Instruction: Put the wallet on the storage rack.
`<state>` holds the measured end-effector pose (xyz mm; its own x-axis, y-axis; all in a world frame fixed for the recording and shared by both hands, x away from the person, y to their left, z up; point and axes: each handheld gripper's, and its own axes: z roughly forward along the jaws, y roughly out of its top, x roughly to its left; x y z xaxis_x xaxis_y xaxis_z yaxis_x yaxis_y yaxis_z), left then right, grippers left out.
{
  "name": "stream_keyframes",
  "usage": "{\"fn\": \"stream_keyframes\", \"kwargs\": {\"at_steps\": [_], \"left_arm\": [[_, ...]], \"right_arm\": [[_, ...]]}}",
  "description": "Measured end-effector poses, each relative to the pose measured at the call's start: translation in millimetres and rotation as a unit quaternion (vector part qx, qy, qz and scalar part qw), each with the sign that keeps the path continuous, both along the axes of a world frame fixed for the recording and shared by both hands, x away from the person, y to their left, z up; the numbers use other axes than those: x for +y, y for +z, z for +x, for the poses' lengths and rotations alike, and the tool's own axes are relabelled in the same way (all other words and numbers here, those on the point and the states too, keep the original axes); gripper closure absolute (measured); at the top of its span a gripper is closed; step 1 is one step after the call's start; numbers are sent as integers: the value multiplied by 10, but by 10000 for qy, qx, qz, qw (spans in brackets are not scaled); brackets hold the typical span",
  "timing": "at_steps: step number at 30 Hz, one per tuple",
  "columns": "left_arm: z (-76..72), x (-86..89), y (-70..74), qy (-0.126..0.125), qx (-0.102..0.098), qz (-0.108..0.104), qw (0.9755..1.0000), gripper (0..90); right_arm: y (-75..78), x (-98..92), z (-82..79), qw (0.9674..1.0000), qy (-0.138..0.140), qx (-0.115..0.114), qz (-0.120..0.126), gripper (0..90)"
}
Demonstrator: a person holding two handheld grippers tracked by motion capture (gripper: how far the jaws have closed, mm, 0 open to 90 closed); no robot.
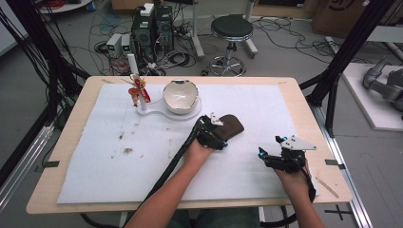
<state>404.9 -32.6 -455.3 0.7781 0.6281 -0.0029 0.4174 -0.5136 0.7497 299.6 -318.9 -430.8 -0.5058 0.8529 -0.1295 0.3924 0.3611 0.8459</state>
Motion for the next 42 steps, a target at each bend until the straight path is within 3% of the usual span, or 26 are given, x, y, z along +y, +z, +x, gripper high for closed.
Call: {"fn": "stream_keyframes", "kwargs": {"at_steps": [1, 2, 3, 4, 7, 9, 18, 22, 29, 33, 37, 39, 42], "left_arm": [[-8, 21, 6, -101, -11, -39, 9999, 301], [-61, 53, 15, -201, -367, 49, 9991, 536], [-84, 57, 4, -162, -639, 236, 9975, 707], [-82, 87, -7, -171, -651, 194, 9975, 794], [-79, 93, -7, -166, -599, 163, 9979, 814], [-85, 89, -5, -190, -571, 187, 9980, 874], [-74, 111, 6, -210, -518, 161, 9983, 882], [-84, 129, 37, -194, -597, 195, 9978, 882], [-125, 165, 148, -239, -755, 60, 9968, 883], [-165, 214, 308, -261, -966, -208, 9948, 883], [-175, 256, 454, -263, -1079, -308, 9933, 883], [-185, 292, 619, -287, -1238, -395, 9911, 883], [-193, 318, 724, -298, -1349, -412, 9895, 883]], "right_arm": [[0, -1, 0, 10000, -3, -2, -2, 213], [0, -1, 0, 10000, -3, -1, 0, 213], [0, -1, -1, 10000, -8, 7, 2, 213], [0, -1, 1, 10000, -2, -1, 3, 213], [-1, 0, 2, 10000, 3, -5, -4, 213], [-2, 3, 3, 10000, -2, 9, 13, 213], [-3, 9, 4, 10000, 2, 8, 6, 213], [-6, 2, 7, 10000, 4, 1, 17, 213], [-5, 13, 10, 10000, 14, 11, 8, 213], [-4, 19, 10, 10000, 17, 18, 5, 213], [-6, 26, 13, 10000, 33, 13, -12, 213], [-7, 37, 16, 10000, 44, 9, -19, 213], [-9, 48, 21, 10000, 54, 14, -25, 213]]}}
